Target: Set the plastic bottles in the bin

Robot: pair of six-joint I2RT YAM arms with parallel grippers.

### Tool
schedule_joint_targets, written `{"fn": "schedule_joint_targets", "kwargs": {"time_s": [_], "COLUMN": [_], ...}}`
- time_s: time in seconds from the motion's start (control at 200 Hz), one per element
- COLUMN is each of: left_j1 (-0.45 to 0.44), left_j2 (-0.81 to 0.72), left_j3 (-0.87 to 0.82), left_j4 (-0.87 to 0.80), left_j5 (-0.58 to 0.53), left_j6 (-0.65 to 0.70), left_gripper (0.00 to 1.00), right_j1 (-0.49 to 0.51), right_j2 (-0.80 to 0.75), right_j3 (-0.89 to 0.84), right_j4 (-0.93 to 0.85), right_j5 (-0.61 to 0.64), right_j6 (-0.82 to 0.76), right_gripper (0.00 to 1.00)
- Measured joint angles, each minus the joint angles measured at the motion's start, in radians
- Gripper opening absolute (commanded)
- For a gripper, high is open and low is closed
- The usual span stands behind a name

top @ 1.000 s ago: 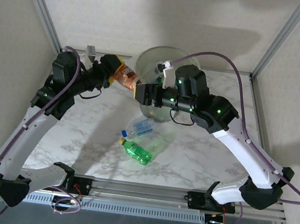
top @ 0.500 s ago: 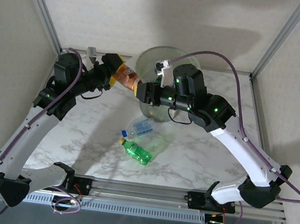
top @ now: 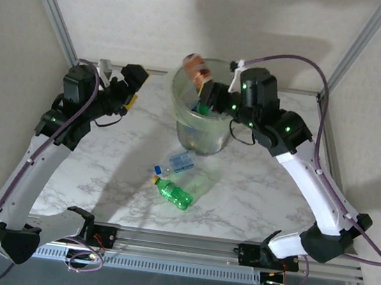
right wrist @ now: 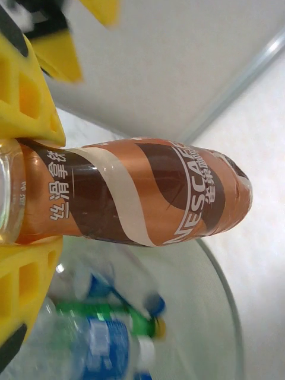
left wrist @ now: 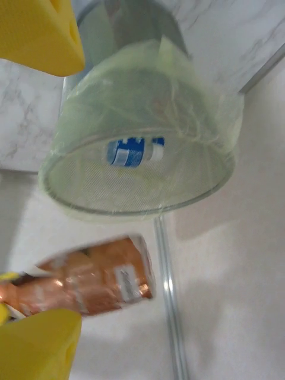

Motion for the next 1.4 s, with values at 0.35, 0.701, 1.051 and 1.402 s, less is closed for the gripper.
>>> {"fn": "schedule_joint_targets", "kwargs": {"time_s": [0.35,0.701,1.051,1.402], "left_j1": [0.003,0.003,0.0,-0.04], "left_j2": [-0.114,-0.174,-0.249,-0.282], "left_j3": [-0.086,-0.216,-0.391,-0.476], "left_j4": [-0.118,-0.139,-0.117,-0.098], "left_j5": [-0.078,-0.093,-0.092,-0.092], "left_j6": [0.077,0.083,0.051,0.009], "left_gripper": [0.99,1.0,0.9,0.84], "right_j1": [-0.008,0.033,0.101,0.091], "right_j2": [0.333,0.509,0.485,0.306], "right_j3": [0.184,0.41,0.443,0.343], "right_j4": [-0.146,-0.291,-0.312,-0.298], "right_j5": [0.215,0.32,0.34,0.344], "right_j6": [0.019,0.046,0.025,0.0], "right_gripper": [0.32,0.75,0.73,0.39]}}
